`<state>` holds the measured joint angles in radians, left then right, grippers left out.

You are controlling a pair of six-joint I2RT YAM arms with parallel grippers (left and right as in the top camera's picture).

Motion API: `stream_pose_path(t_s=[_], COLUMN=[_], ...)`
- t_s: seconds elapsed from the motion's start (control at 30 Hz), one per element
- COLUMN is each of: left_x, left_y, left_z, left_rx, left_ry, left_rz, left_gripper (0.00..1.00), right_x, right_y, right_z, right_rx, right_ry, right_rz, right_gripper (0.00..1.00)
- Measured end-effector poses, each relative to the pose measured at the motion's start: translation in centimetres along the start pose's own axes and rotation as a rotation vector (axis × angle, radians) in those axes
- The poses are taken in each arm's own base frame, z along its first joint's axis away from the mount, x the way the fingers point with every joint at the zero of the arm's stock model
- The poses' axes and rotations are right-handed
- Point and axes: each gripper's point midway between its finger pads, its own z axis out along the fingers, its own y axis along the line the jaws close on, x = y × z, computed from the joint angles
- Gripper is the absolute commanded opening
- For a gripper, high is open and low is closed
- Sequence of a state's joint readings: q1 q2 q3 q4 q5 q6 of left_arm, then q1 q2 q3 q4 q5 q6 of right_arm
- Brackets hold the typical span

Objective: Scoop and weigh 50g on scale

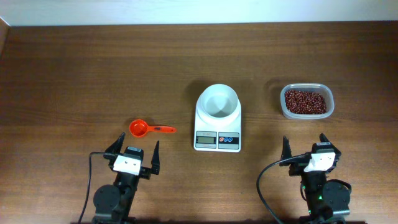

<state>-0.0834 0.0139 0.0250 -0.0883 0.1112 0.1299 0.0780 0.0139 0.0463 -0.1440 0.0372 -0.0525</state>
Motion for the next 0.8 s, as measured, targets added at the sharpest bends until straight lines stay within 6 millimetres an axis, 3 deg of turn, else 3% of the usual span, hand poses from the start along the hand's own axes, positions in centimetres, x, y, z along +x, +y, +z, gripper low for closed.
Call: stream_pose_path(t_s=[0.8], left_x=[0.1], left_y=[0.7], left_z=[-0.01], left_rx=[-0.041], left_ry=[0.006], left_rz=[0.0], left_gripper=[0.99], right_x=[0.0], right_y=[0.01], right_z=[0.0], right_rx=[0.0], right_ry=[0.0], right_rz=[0.0], right_gripper=[0.99])
